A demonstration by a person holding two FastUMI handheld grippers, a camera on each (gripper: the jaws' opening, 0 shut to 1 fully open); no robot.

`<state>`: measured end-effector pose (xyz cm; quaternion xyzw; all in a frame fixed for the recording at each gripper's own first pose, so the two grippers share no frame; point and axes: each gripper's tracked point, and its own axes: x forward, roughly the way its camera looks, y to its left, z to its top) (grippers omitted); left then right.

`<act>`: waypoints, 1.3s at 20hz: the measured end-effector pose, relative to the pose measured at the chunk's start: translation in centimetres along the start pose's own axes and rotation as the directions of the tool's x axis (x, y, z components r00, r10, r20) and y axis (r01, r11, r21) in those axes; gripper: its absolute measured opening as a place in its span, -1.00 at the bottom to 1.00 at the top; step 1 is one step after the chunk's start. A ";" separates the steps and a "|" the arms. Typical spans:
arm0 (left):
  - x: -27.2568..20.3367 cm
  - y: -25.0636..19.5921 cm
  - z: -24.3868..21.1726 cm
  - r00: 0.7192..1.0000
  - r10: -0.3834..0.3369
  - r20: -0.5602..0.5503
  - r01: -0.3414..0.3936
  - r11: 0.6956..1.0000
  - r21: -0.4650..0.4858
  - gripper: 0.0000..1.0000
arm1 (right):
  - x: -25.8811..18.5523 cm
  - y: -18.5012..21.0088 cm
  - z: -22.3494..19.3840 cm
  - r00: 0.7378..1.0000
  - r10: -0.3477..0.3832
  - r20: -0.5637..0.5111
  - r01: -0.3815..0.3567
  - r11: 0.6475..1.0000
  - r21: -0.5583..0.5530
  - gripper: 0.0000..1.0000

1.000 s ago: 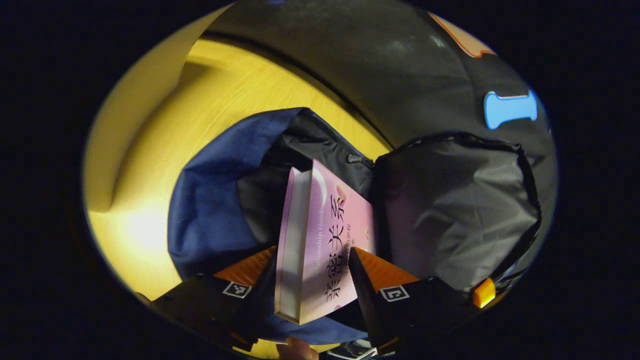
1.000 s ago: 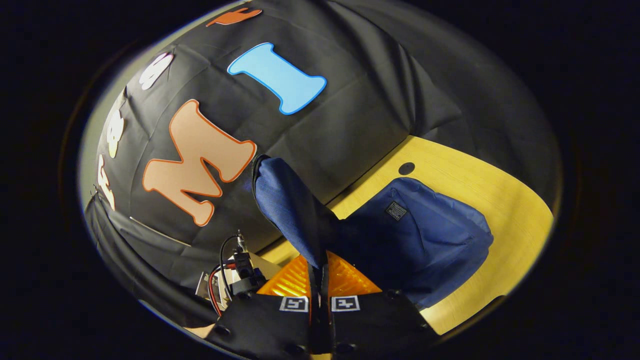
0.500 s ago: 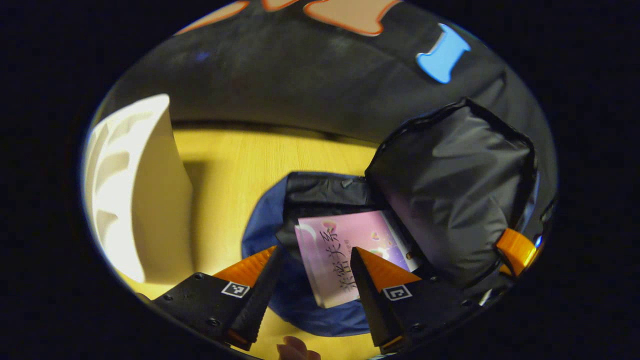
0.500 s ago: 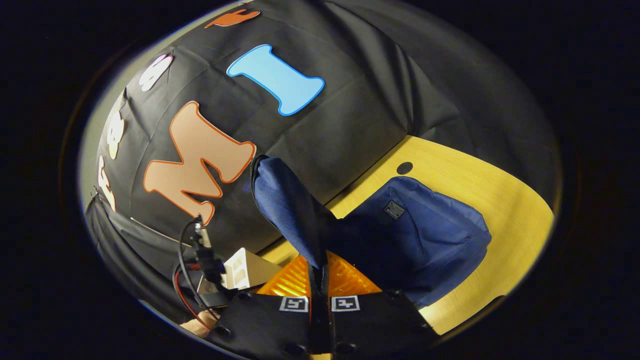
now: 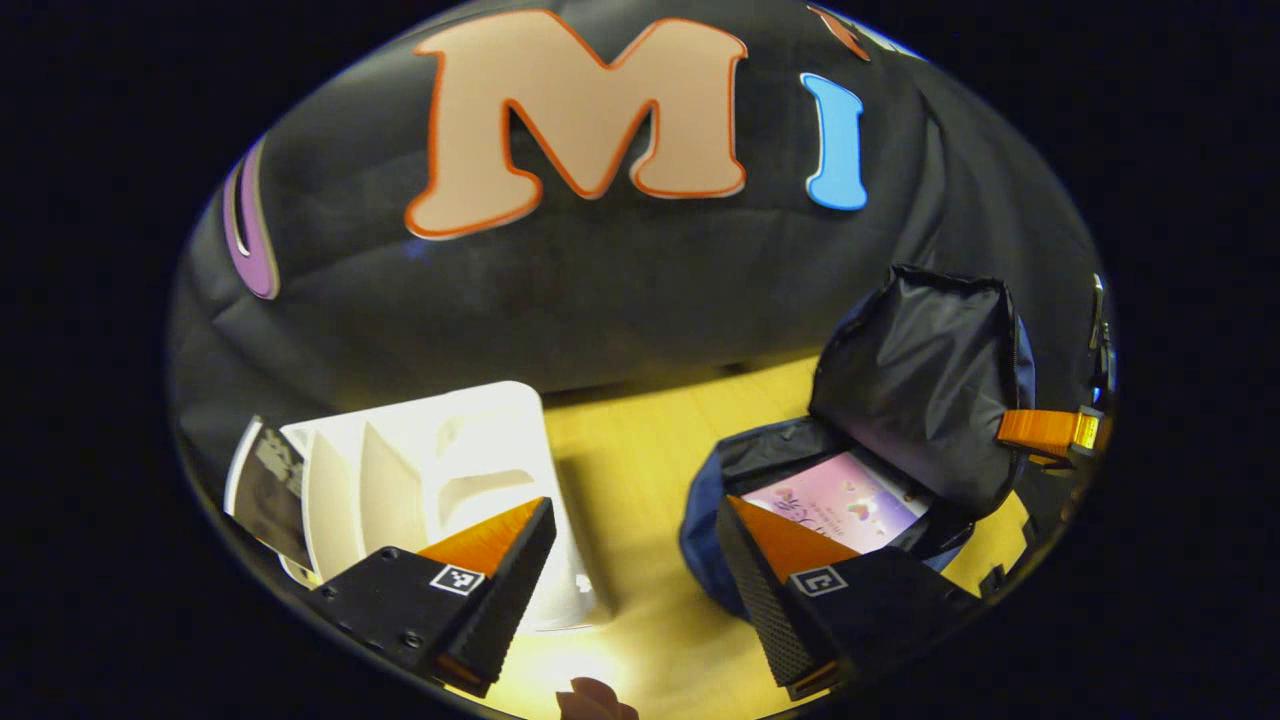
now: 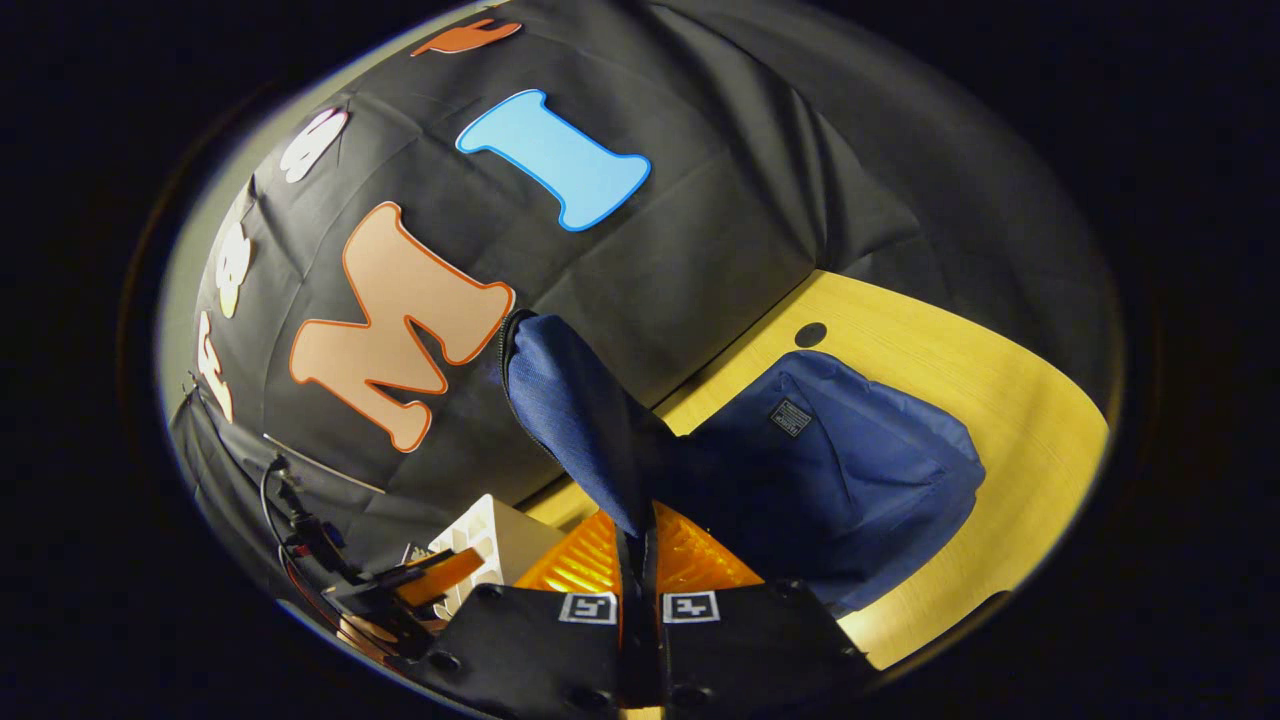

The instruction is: Open the schoolbag, grab two books from the bookshelf and put them into the schoolbag.

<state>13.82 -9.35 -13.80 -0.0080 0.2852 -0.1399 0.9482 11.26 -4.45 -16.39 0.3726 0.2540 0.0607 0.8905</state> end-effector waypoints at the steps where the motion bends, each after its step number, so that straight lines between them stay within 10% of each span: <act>1: -1.2 1.6 0.3 1.000 0.019 0.003 -0.019 1.000 -0.003 0.86 | 0.0 0.0 0.0 1.000 -0.001 0.000 0.001 1.000 0.002 -0.95; 14: -8.8 22.4 -0.1 0.965 0.229 -0.132 -0.236 0.971 -0.045 0.92 | -0.1 0.0 0.1 1.000 -0.011 0.007 0.011 1.000 0.005 -0.95; 26: -4.3 32.0 -3.2 0.917 0.272 -0.293 -0.311 0.945 -0.096 0.92 | -0.1 -0.1 0.2 1.000 -0.023 0.015 0.022 1.000 0.010 -0.94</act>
